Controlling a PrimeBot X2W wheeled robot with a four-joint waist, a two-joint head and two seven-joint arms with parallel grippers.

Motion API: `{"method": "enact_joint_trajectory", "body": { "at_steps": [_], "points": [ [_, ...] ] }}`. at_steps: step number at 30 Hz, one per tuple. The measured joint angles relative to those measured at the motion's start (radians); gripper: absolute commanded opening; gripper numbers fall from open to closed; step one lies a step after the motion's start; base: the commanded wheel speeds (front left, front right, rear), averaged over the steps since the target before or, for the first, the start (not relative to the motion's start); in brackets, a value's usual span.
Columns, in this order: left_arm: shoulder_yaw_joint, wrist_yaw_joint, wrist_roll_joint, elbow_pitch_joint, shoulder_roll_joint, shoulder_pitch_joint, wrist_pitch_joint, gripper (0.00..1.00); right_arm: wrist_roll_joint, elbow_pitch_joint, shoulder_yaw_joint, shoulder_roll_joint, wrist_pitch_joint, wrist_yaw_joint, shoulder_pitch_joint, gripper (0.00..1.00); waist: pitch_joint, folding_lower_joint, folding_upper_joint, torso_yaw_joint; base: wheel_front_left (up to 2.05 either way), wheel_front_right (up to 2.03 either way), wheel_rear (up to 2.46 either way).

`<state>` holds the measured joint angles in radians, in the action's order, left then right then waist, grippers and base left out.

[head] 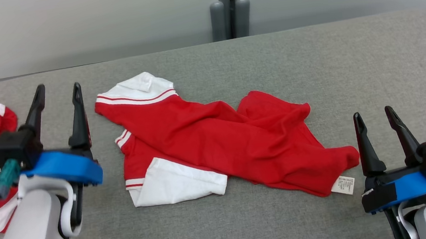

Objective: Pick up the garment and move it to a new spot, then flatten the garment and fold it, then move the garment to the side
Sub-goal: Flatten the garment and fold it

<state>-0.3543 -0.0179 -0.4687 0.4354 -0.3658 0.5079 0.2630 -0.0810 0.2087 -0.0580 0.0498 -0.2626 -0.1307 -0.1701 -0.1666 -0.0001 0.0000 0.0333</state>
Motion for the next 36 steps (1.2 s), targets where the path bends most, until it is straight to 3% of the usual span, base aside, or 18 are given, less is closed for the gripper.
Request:
{"method": "enact_joint_trajectory", "body": {
  "at_steps": [8,18,36],
  "points": [
    [0.159,-0.006,0.098,-0.172,0.081,-0.225,0.0,1.0,-0.005,0.005,-0.006,0.0,0.0,0.0,0.029,1.0,0.039,0.0,0.0,-0.044,0.0,0.0,0.0],
    [0.263,0.022,0.179,-0.242,0.161,-0.427,0.0,1.0,-0.001,0.014,-0.009,0.0,0.0,0.0,0.054,1.0,0.079,-0.0001,0.0,-0.099,0.0,0.0,0.0],
    [0.317,0.101,0.27,-0.217,0.234,-0.46,0.0,1.0,0.0,0.026,0.005,0.0,0.0,0.0,0.07,1.0,0.097,0.0,0.0,-0.107,0.0,0.0,0.0]
  ]
}}
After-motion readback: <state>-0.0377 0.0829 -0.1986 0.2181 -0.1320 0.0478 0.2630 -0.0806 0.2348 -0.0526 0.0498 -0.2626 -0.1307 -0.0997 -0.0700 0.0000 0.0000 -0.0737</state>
